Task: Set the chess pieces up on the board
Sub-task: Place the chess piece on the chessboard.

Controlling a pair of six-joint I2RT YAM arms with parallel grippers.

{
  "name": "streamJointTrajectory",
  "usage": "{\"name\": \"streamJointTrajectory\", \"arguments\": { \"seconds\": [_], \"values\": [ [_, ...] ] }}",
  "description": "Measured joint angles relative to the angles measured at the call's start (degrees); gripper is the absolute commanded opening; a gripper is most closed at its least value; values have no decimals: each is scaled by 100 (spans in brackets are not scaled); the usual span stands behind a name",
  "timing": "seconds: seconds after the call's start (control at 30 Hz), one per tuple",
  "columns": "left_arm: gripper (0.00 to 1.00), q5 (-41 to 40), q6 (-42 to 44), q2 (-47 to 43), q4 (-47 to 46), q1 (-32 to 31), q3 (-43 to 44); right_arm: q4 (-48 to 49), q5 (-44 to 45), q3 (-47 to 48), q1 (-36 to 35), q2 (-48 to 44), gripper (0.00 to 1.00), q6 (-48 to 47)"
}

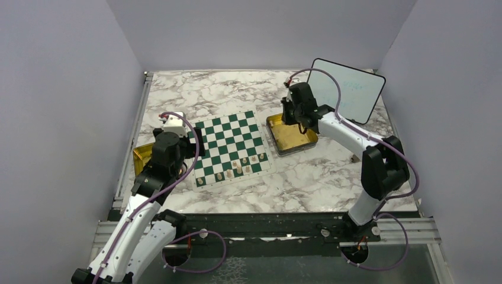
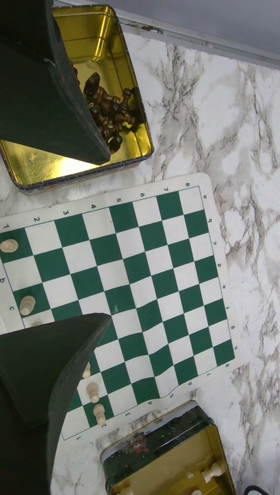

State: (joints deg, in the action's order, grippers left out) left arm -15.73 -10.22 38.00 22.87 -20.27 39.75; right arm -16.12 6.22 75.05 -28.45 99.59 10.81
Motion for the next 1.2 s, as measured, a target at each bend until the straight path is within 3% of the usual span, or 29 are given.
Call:
{"name": "streamJointTrajectory", "arguments": {
  "seconds": [0.27, 0.87, 1.2],
  "values": [
    [99, 155, 0, 68, -7, 0, -11, -133, -205, -584, -339, -636, 13, 273],
    [99, 284, -2, 168, -7, 0, -20, 20, 437, -1464, -2636, -1049, 13, 702],
    [99, 284, 0, 90, -9, 0, -31, 581, 960, -1705, -2863, -824, 14, 831]
  ]
}}
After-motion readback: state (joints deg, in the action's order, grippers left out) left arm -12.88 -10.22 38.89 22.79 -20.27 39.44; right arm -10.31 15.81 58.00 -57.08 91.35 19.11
